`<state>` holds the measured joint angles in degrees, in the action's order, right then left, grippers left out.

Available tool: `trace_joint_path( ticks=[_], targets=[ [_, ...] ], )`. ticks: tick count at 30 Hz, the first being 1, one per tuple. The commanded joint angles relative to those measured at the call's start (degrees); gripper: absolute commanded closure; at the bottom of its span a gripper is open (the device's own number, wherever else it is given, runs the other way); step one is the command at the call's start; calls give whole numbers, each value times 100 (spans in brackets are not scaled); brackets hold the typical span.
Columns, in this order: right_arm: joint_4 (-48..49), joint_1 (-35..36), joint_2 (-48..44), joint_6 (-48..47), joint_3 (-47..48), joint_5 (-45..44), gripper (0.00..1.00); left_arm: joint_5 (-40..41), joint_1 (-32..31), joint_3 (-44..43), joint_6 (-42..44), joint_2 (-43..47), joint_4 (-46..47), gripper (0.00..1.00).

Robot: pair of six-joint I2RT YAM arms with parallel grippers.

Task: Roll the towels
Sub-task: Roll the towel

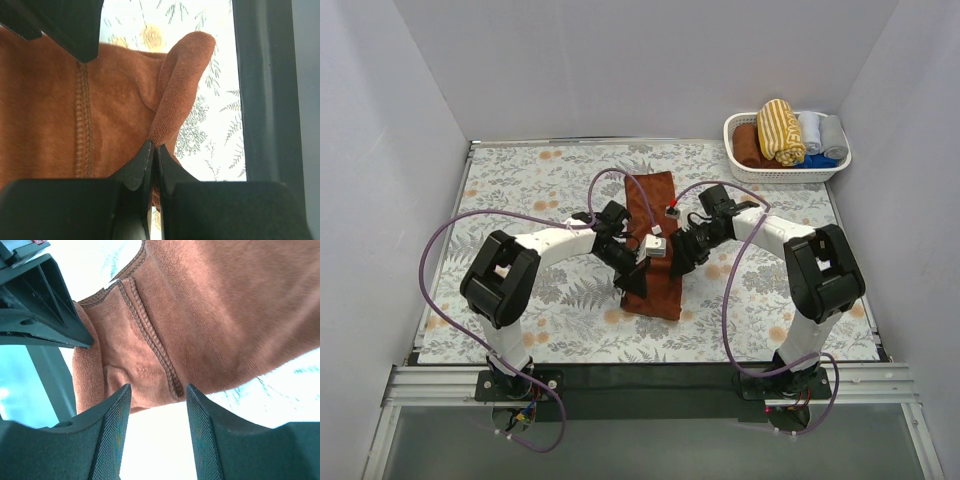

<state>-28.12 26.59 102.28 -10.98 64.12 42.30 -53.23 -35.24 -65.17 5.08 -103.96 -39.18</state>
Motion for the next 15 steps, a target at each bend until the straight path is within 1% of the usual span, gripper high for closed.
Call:
trace_joint_path(
  ticks=[1, 5, 10, 13, 15],
  targets=[
    [-229, -66, -262, -229, 127, -125, 53, -293, 26, -321, 159, 60, -116, 100],
    [51, -66, 142, 60, 399, -91, 55, -354, 18, -322, 283, 148, -362, 100],
    [307, -13, 853, 316, 751, -20, 57, -530, 18, 126, 178, 271, -371, 100],
    [439, 118, 1074, 360, 743, -38, 60, -714, 18, 443, -77, 446, -126, 100],
    [439, 197, 1119, 369, 682, 23, 66, -759, -26, 601, -156, 561, -11, 99]
  ],
)
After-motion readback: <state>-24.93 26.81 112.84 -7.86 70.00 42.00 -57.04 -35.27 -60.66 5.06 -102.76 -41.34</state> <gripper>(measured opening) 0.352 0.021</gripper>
